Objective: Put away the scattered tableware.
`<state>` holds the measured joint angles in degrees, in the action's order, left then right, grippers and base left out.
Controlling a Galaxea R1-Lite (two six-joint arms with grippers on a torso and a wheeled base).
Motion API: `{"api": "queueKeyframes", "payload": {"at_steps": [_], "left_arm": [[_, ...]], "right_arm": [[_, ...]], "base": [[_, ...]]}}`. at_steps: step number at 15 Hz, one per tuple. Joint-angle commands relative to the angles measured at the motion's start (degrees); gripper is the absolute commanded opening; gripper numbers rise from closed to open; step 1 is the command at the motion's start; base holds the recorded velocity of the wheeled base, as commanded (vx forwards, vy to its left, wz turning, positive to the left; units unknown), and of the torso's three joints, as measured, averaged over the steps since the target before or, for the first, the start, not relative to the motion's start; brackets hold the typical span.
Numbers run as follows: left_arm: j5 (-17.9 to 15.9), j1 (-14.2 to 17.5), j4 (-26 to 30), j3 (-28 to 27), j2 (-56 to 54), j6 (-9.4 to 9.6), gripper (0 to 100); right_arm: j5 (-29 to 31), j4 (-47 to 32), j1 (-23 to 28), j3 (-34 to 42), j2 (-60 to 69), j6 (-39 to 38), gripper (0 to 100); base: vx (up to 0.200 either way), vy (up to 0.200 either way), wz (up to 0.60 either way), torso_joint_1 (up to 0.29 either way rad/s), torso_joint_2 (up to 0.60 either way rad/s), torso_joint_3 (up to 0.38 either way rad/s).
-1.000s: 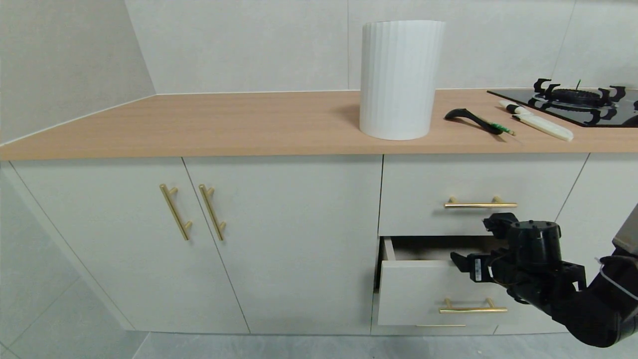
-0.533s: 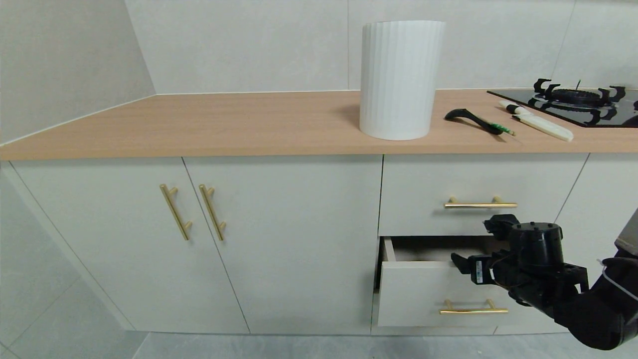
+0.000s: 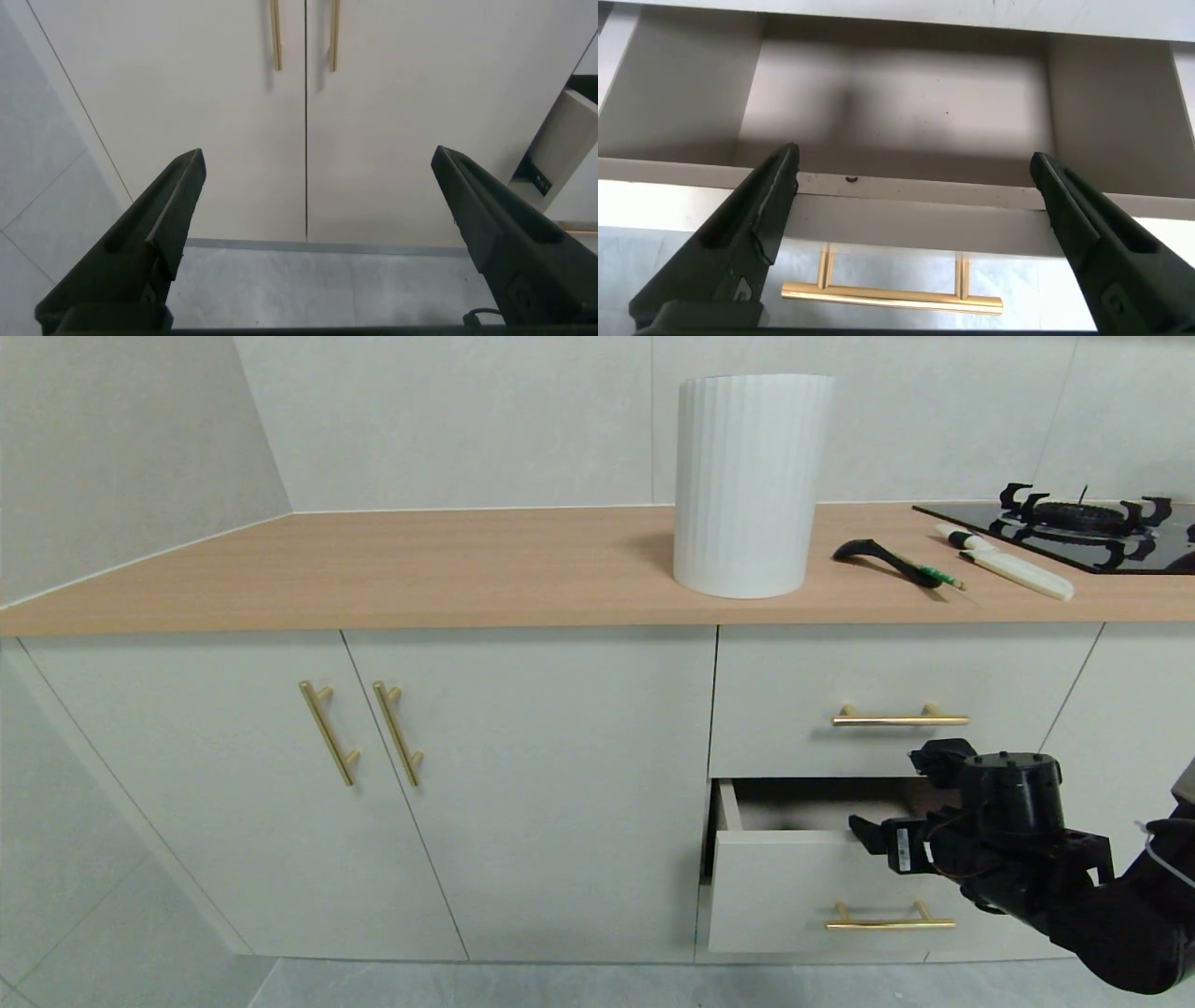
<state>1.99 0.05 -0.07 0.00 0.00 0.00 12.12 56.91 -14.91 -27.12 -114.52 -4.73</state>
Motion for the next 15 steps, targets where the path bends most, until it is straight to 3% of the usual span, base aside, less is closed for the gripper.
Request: {"api": "queueKeyframes", "payload": {"at_steps": [1,7,15], "left_arm": [[0.0,0.0,0.0,0.0,0.0,0.0,100],[0.0,0.0,0.0,0.0,0.1,0.0,100],[0.0,0.0,0.0,0.0,0.1,0.0,100]], "right_arm": [[-0.1,-2.8,-0.1,-0.1,1.7,0.0,100],[-2.7,-10.7,-0.1,-0.7,5.3,0.0,100],[-4.5,-31.6,-0.5,-4.4,13.0,2.4,100]], "base": [[0.0,0.0,0.0,0.0,0.0,0.0],[0.0,0.0,0.0,0.0,0.0,0.0],[0.0,0.0,0.0,0.0,0.0,0.0]]}}
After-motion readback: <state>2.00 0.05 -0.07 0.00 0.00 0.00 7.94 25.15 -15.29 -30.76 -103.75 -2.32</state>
